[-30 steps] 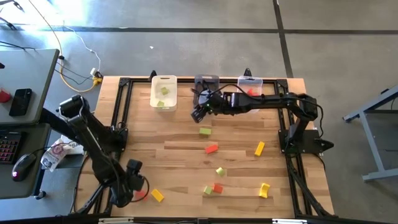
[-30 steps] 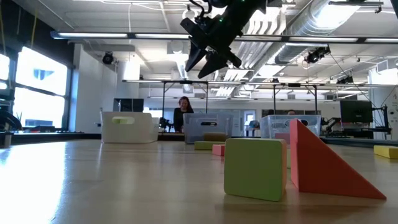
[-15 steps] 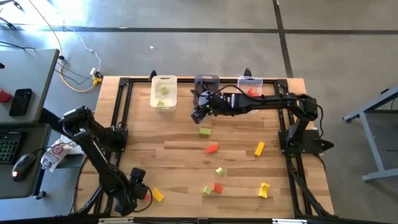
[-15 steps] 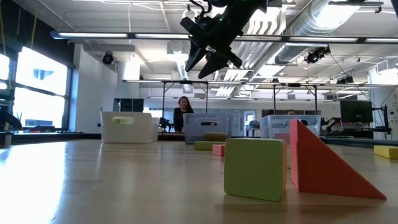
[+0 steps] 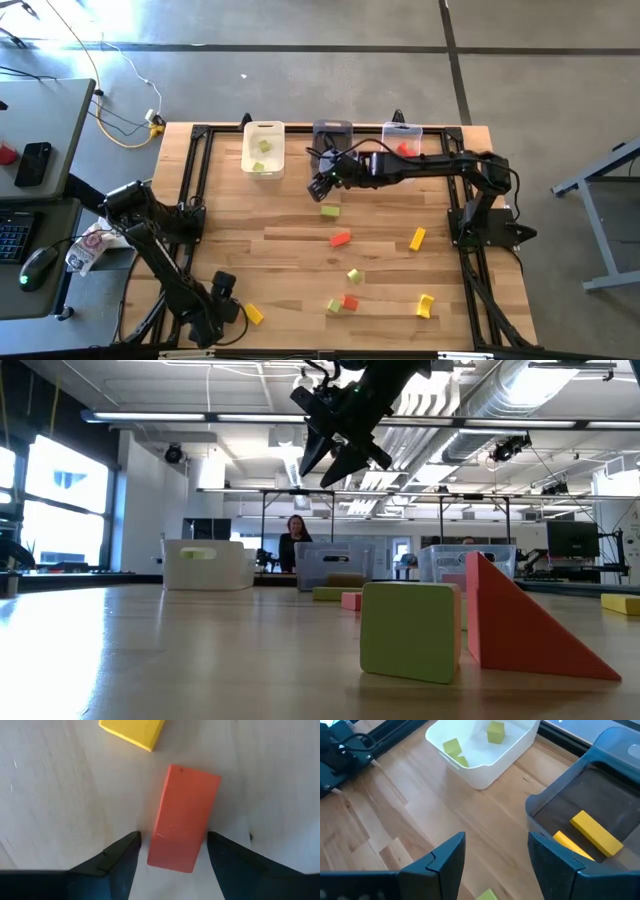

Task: Sort & place blocks by color
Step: Put the orange block into the transparent bin

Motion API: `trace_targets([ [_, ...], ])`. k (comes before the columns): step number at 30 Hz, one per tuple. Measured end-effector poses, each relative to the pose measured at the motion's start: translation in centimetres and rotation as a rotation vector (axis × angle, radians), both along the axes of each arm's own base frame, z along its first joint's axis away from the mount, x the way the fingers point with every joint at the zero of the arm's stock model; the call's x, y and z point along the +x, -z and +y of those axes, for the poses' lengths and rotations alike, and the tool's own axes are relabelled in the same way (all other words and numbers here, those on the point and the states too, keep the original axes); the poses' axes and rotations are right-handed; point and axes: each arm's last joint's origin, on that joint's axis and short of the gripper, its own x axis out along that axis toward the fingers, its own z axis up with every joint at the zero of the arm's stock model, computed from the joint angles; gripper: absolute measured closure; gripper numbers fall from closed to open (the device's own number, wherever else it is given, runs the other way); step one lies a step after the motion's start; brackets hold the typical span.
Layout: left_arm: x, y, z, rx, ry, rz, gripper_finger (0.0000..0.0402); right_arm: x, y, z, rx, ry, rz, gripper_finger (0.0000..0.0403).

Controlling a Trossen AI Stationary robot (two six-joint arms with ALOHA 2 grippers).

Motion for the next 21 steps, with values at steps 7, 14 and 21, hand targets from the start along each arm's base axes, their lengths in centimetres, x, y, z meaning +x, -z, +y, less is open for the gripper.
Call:
trace_targets([
  [7, 0.0, 0.1, 0.0, 0.005, 0.007, -0.006, 0.0269, 0.2, 0.0, 1.5, 0.002, -0.077, 0.009, 0.0201],
  [14, 0.0, 0.1, 0.1, 0.023, 0.074, -0.006, 0.0308, 0.3, 0.1, 4.6, 0.007, -0.221, 0.024, 0.0201],
  [21, 0.0, -0.8, 0.8, 0.022, 0.059, -0.022, 0.0308, 0.2, 0.1, 8.0, 0.014, -0.353, 0.034, 0.0201],
])
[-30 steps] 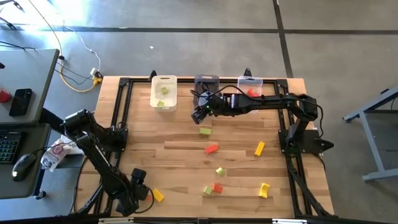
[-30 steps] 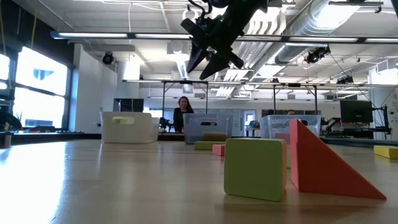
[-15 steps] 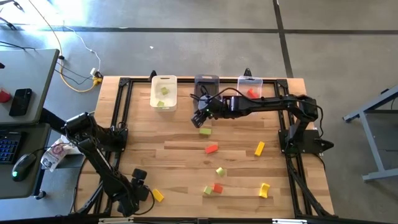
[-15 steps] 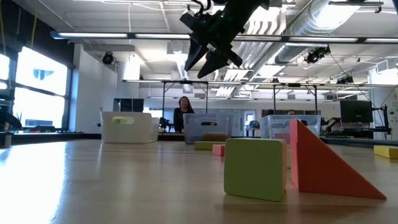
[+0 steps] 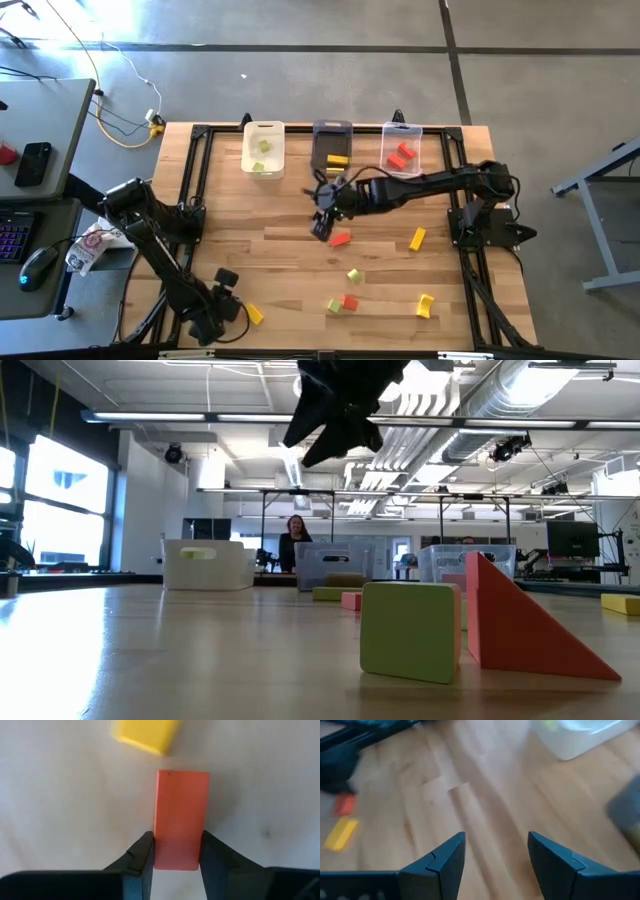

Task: Sort & place blocks by color
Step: Put the orange block into the transparent bin

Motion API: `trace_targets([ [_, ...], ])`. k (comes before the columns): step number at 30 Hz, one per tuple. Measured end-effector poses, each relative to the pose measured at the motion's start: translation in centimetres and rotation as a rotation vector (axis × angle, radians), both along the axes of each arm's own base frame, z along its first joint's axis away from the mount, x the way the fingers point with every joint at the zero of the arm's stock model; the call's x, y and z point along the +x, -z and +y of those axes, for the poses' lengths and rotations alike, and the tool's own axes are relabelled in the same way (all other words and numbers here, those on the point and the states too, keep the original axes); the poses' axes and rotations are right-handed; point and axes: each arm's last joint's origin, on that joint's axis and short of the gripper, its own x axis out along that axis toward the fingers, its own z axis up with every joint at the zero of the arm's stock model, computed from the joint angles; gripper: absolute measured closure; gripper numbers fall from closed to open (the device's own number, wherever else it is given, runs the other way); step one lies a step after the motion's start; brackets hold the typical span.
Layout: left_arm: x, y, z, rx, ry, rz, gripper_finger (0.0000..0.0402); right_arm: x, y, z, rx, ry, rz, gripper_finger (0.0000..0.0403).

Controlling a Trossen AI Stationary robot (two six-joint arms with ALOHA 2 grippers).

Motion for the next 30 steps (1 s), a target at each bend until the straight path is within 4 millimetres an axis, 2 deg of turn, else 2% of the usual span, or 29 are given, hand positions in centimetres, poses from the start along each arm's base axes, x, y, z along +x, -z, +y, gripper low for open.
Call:
trace_targets([
  [8, 0.7, -3.0, 1.9, -0.047, -0.040, -0.059, 0.0308, -0.4, 0.0, 3.4, -0.029, -0.174, 0.010, 0.0201],
  [15, 1.7, -5.1, 4.1, -0.060, -0.033, -0.123, 0.0308, -0.8, 0.0, 5.4, -0.073, -0.276, 0.013, 0.0201],
  [22, 3.7, -6.6, 7.3, 0.009, -0.024, -0.235, 0.0307, -1.0, 0.0, 6.5, -0.198, -0.432, 0.020, 0.0201],
  [26, 5.1, -6.7, 9.4, 0.033, -0.048, -0.254, 0.0303, -1.0, -0.1, 6.8, -0.270, -0.508, 0.010, 0.0201],
  [30, 6.6, -6.8, 11.5, -0.026, -0.051, -0.252, 0.0303, -0.9, -0.3, 7.1, -0.354, -0.586, -0.011, 0.0201],
])
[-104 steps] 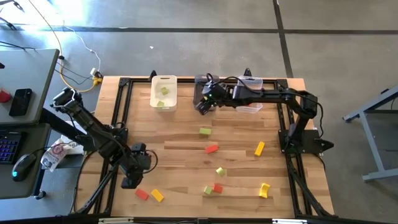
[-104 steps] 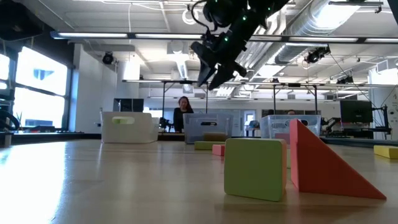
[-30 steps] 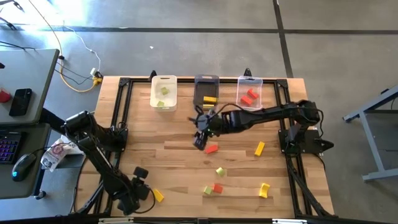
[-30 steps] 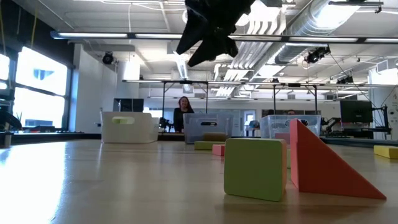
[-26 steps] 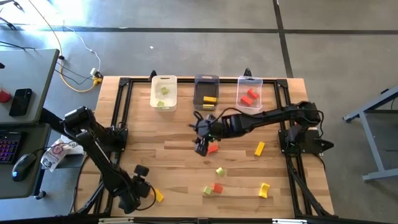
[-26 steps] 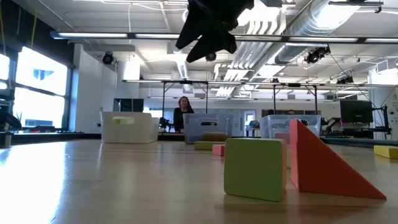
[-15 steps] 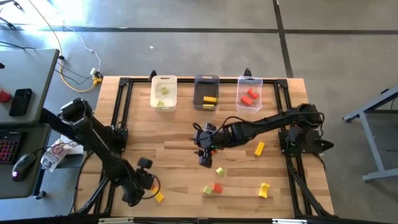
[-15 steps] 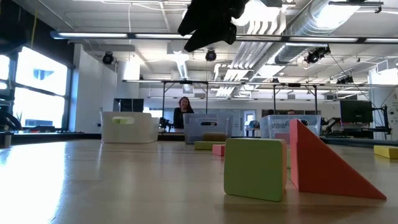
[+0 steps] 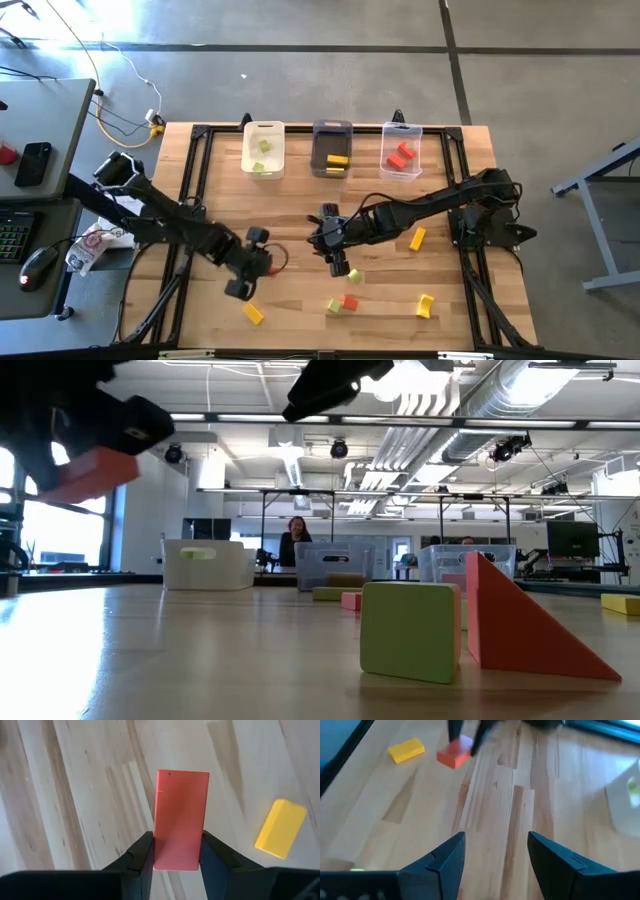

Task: Sort & place blocks by color
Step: Put the orange block into the transparent bin

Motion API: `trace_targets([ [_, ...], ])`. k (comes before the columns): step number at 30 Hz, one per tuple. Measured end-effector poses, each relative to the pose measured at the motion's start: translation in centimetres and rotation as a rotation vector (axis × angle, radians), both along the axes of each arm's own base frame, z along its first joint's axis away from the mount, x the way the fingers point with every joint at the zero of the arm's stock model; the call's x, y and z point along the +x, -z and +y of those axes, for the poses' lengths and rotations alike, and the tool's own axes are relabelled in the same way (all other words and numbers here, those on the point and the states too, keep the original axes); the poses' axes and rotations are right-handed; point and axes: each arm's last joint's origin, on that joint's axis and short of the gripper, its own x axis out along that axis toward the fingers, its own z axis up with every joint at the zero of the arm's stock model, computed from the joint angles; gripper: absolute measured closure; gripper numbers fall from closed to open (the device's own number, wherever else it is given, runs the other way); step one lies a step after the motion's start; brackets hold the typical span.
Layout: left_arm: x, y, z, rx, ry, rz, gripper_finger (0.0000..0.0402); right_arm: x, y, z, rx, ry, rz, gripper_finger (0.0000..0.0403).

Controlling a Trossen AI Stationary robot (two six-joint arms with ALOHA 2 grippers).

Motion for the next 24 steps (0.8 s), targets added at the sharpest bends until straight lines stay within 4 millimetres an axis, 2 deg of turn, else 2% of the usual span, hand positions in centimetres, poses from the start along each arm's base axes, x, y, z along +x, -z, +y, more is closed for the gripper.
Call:
trace_targets([
  [10, 2.4, -0.3, 5.1, -0.143, 0.019, -0.037, 0.0303, 0.0, -0.2, 0.6, -0.161, -0.174, -0.038, 0.0201],
  [24, 4.5, -1.6, 10.8, -0.278, 0.047, -0.269, 0.0301, 0.2, -0.3, 0.6, -0.265, -0.278, -0.063, 0.0201],
])
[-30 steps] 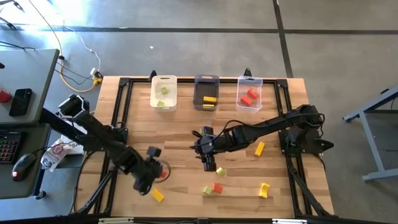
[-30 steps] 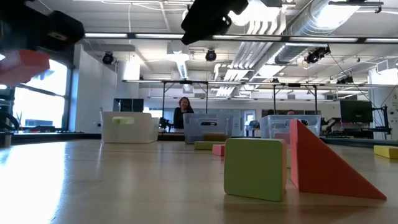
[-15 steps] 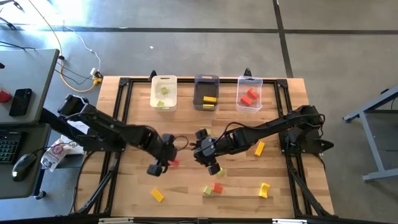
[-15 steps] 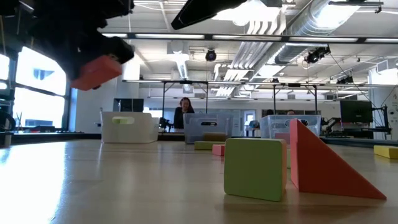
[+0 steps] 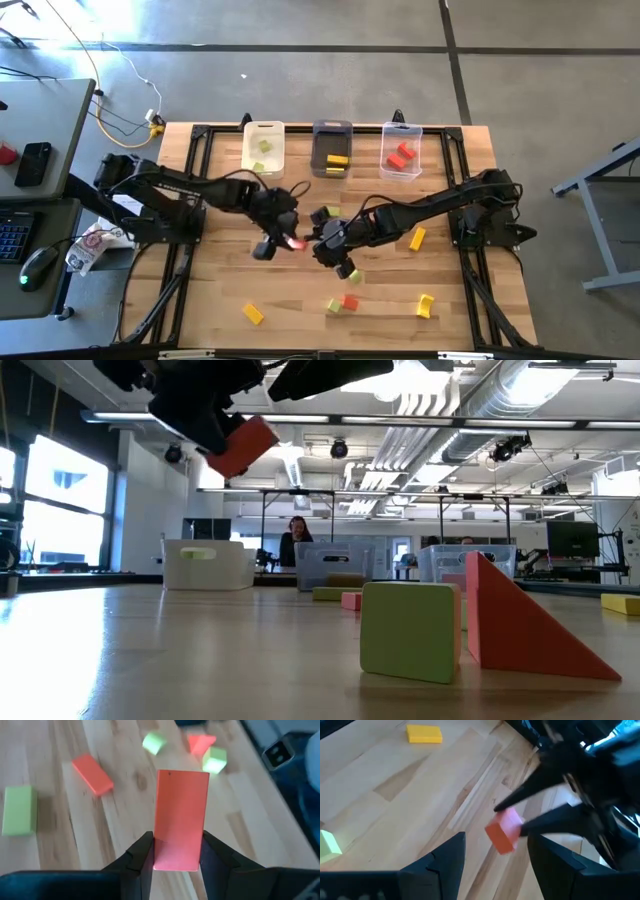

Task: Sort & place blocks by color
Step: Put the orange block into the transparent bin

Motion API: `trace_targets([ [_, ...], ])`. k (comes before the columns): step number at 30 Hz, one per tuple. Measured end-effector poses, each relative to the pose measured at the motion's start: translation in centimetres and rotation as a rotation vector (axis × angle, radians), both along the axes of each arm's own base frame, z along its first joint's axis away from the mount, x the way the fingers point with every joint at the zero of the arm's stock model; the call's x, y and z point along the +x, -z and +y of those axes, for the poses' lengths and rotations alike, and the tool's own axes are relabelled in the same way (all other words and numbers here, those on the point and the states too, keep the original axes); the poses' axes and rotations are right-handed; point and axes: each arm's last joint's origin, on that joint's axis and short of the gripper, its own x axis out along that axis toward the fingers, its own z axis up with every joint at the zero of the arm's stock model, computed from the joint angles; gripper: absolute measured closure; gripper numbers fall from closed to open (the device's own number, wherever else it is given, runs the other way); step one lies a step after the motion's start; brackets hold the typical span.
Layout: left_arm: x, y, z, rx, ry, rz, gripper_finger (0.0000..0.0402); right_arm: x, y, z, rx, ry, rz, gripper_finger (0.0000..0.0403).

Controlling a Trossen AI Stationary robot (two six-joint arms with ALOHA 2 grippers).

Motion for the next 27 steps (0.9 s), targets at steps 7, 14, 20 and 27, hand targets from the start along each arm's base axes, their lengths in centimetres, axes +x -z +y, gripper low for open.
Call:
trace_targets([
  [7, 0.5, -0.7, 1.1, -0.102, 0.048, -0.099, 0.0301, 0.0, 0.0, 0.0, -0.026, -0.014, -0.005, 0.0201],
  [14, 1.2, -1.6, 1.2, -0.189, 0.051, -0.191, 0.0302, 0.2, -0.3, 0.0, -0.020, -0.010, -0.040, 0.0201],
  [20, 1.3, -1.8, 1.2, -0.213, 0.042, -0.209, 0.0302, 0.3, -0.4, 0.0, -0.017, -0.008, -0.051, 0.0213],
  [27, 1.4, -1.8, 1.1, -0.214, 0.041, -0.210, 0.0300, 0.4, -0.4, 0.0, -0.021, -0.002, -0.064, 0.0309],
])
